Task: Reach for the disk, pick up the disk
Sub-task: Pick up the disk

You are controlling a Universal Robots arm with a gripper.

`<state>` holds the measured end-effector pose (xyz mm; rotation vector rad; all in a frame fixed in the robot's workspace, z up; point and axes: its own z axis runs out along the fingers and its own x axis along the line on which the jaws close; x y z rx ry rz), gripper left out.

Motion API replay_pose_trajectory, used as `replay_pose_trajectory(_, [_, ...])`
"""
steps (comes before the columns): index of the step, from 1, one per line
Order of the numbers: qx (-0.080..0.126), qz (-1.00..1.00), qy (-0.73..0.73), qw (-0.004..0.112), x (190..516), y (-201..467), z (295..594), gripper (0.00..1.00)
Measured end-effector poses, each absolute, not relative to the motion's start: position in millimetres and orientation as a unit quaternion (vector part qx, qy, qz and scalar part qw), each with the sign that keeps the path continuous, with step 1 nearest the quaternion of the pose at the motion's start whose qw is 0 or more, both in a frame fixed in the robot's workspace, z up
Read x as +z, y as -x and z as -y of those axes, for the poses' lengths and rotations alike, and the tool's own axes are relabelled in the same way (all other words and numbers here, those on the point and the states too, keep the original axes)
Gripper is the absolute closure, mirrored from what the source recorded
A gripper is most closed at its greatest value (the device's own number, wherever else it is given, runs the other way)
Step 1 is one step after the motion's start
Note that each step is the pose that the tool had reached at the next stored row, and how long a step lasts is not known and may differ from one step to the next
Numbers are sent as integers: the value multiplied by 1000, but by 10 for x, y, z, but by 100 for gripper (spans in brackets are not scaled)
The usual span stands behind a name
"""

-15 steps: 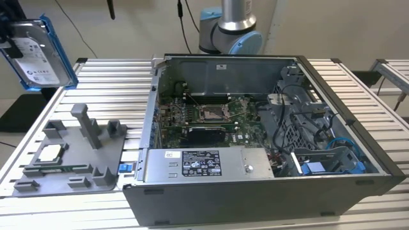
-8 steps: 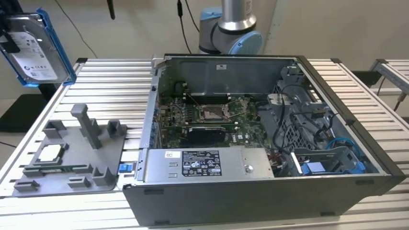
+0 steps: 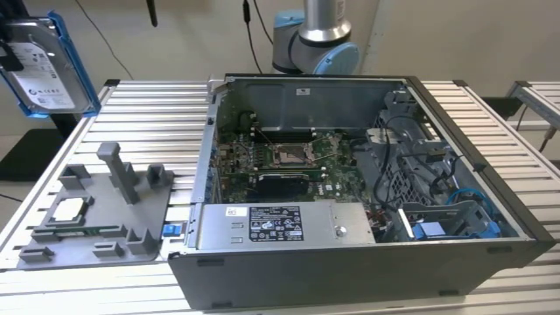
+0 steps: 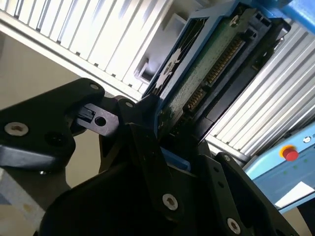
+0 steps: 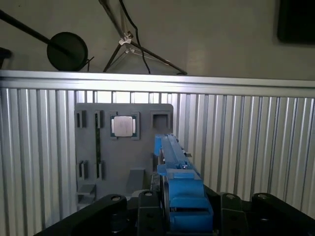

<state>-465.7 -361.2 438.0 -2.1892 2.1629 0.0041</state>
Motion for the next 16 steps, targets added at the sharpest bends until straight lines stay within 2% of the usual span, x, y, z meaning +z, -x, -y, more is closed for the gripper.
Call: replay_pose_trajectory(16, [3, -702, 711, 31, 4732, 4657, 3612, 100])
